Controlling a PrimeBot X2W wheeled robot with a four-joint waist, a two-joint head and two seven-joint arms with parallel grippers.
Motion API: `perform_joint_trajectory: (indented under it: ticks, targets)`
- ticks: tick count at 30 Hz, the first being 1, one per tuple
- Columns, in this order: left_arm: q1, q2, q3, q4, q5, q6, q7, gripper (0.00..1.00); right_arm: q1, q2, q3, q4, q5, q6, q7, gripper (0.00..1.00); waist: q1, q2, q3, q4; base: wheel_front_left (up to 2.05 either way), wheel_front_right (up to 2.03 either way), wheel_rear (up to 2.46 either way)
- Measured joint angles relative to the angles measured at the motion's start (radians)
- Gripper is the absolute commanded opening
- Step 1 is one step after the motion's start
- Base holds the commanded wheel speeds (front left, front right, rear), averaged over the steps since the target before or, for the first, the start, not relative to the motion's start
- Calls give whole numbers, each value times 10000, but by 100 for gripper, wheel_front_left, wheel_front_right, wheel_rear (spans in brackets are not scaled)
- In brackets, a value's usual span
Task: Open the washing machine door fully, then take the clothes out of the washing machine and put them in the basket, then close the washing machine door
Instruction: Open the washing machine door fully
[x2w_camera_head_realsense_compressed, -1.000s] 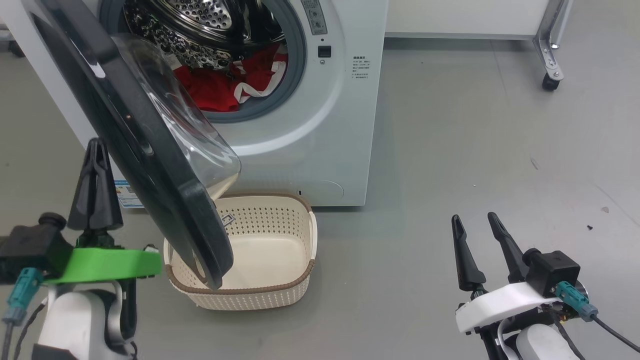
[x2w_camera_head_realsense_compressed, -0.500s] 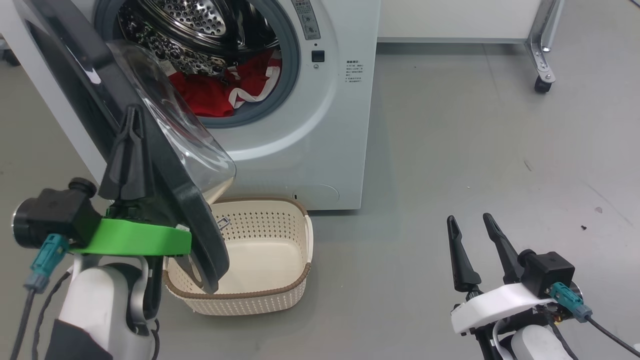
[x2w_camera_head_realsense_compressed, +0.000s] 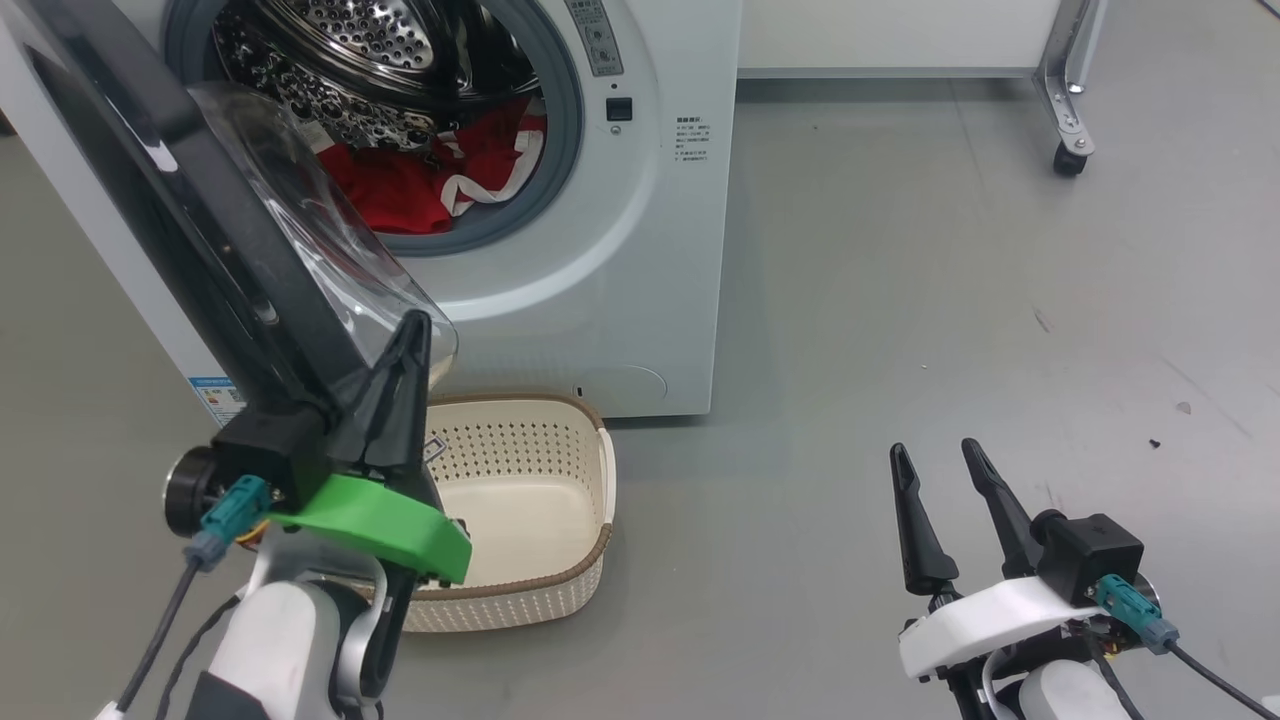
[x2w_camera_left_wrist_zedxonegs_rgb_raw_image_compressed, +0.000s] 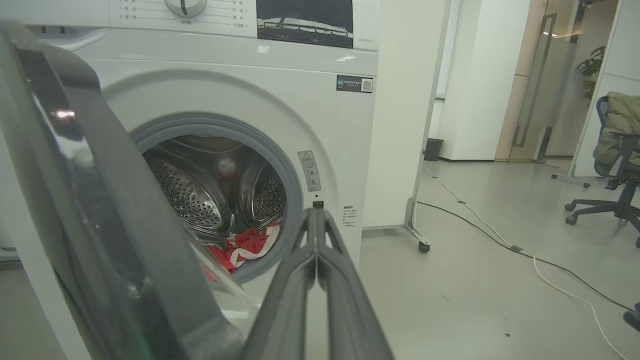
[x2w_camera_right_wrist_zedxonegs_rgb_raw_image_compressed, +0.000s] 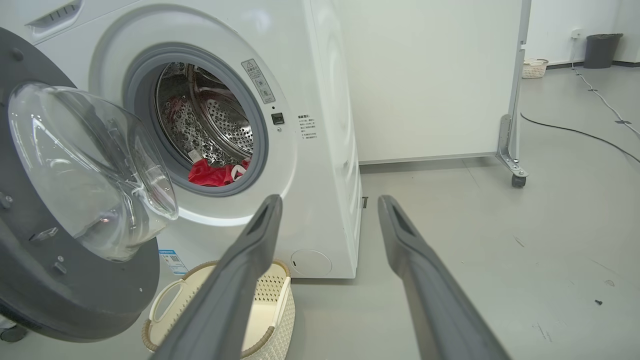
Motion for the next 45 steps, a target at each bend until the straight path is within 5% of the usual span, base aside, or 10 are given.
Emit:
perform_joint_trajectory:
  ticks: [18, 33, 45]
  targets:
    - [791, -17, -514, 959, -685, 61, 1285, 0, -4, 205, -88, 71, -217, 268, 0, 100, 0, 0, 248, -315, 0, 0, 0]
    - [751, -27, 69, 1570, -855, 587, 1398, 0, -19, 359, -479, 117, -305, 353, 0, 100, 0, 0, 509, -459, 0, 0, 0]
    - [513, -71, 63, 1814, -972, 606, 1266, 0, -18, 420, -752, 161, -395, 401, 0, 100, 0, 0, 520, -202, 0, 0, 0]
